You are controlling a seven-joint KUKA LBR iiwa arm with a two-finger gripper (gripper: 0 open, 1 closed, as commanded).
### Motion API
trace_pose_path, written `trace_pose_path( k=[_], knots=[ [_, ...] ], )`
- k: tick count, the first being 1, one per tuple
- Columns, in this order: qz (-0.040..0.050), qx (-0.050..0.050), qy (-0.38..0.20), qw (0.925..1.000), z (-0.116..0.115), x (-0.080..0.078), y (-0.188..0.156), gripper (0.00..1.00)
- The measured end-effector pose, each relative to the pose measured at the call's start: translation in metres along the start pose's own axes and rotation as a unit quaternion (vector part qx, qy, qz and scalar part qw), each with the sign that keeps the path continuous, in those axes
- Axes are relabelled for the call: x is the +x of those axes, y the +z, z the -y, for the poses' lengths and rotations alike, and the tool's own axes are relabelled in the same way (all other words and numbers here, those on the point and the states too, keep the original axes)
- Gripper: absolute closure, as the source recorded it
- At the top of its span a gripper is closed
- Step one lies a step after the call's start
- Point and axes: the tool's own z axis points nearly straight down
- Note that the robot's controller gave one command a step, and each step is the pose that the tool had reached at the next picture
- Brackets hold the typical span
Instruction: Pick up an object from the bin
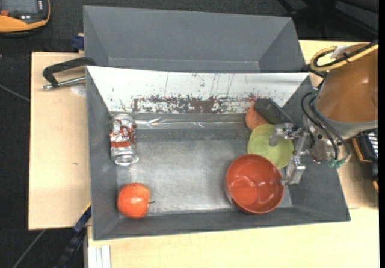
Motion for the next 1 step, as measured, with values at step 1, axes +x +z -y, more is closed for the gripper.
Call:
trace_pose_path(
  k=[1],
  knots=[
    [0.0004,-0.001,-0.13,0.9915,-0.0029,-0.0193,0.0925,0.0]
  ],
)
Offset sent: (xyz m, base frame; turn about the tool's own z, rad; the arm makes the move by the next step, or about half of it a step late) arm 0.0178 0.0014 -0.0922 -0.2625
